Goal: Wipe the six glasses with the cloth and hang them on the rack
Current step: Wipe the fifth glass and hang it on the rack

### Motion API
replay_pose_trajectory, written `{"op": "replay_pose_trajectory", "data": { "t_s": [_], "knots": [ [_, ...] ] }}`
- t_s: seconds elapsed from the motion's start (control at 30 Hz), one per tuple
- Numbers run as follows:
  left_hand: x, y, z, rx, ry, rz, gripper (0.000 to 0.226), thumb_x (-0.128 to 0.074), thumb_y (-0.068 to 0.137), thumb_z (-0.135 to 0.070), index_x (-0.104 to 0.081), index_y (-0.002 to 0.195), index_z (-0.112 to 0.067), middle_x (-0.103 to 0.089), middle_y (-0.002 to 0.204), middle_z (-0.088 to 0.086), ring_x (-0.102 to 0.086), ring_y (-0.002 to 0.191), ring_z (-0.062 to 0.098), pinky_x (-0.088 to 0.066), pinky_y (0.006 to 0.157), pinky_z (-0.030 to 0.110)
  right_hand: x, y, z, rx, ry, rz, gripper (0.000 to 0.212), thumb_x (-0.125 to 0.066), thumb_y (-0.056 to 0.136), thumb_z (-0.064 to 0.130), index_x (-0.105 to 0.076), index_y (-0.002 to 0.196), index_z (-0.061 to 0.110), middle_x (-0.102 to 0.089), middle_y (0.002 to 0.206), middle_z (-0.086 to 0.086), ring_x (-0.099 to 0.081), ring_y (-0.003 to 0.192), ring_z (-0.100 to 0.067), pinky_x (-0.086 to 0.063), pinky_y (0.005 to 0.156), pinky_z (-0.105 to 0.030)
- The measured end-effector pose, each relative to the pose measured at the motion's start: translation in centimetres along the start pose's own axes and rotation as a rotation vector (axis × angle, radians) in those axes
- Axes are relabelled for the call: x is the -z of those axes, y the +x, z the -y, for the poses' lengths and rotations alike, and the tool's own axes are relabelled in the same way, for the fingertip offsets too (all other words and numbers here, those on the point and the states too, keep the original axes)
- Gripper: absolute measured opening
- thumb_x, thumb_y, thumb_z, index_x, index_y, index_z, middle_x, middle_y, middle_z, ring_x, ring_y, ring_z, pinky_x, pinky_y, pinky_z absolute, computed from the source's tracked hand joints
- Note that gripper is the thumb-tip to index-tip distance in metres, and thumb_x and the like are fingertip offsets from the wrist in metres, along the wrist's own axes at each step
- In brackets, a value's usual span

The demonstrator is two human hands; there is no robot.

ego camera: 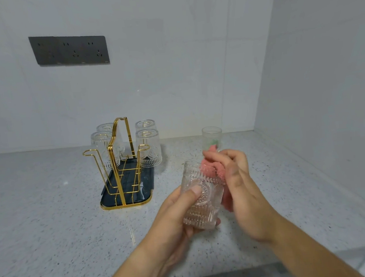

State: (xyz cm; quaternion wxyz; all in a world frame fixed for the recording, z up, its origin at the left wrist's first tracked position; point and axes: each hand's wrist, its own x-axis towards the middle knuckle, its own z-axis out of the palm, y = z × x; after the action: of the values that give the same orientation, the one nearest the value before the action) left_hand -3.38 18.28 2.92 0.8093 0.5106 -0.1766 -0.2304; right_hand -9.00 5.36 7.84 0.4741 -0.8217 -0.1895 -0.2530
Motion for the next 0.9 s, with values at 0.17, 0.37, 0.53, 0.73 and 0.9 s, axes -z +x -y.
{"op": "replay_pose_trajectory", "data": {
  "t_s": [0.17,0.37,0.53,0.73,0.9],
  "knots": [
    [0.8,-0.2,-0.1,0.047,-0.053,0.020,0.034,-0.077,0.072,-0.040,-0.085,0.099,-0.021,-0.077,0.101,0.015,-0.073,0.083,0.023,-0.062,0.071,0.041,1.9,-0.7,-2.9,-0.204,0.054,0.099,0.040,-0.028,0.101,0.054,-0.044,0.133,0.036,-0.065,0.088,0.016,-0.062,0.072,-0.005,-0.055,0.081,-0.046],
    [1.0,-0.4,0.7,0.117,-0.198,0.059,0.051,-0.080,0.057,-0.040,-0.083,0.095,-0.006,-0.075,0.096,0.024,-0.072,0.068,0.031,-0.062,0.055,0.038,2.1,-0.6,-3.7,-0.245,0.077,0.023,0.016,-0.055,0.096,0.047,-0.067,0.095,0.036,-0.062,0.098,-0.011,-0.063,0.083,-0.026,-0.051,0.090,-0.039],
    [1.2,-0.2,0.1,0.097,-0.218,0.056,0.037,-0.068,0.077,-0.038,-0.084,0.093,-0.009,-0.075,0.096,0.023,-0.071,0.065,0.034,-0.061,0.052,0.037,2.9,-1.5,-3.2,-0.157,0.171,0.076,0.047,-0.042,0.095,0.057,-0.063,0.129,0.032,-0.062,0.110,-0.003,-0.064,0.096,-0.023,-0.052,0.089,-0.024],
    [1.5,-0.4,0.3,0.092,-0.187,0.043,0.044,-0.069,0.080,-0.035,-0.076,0.111,-0.005,-0.074,0.100,0.027,-0.070,0.062,0.035,-0.061,0.049,0.035,3.6,-1.5,-2.9,-0.238,0.260,0.165,0.052,-0.067,0.086,0.063,-0.062,0.094,0.012,-0.055,0.069,-0.012,-0.056,0.055,-0.019,-0.048,0.053,-0.038],
    [2.2,-0.5,0.7,0.157,-0.105,0.129,0.059,-0.080,0.077,-0.044,-0.075,0.118,-0.003,-0.072,0.112,0.030,-0.070,0.069,0.030,-0.058,0.054,0.033,4.2,-1.1,-2.4,-0.272,0.151,0.450,0.037,-0.074,0.068,0.072,-0.075,0.084,0.039,-0.073,0.080,0.013,-0.070,0.078,-0.004,-0.057,0.080,-0.029]
  ]
}}
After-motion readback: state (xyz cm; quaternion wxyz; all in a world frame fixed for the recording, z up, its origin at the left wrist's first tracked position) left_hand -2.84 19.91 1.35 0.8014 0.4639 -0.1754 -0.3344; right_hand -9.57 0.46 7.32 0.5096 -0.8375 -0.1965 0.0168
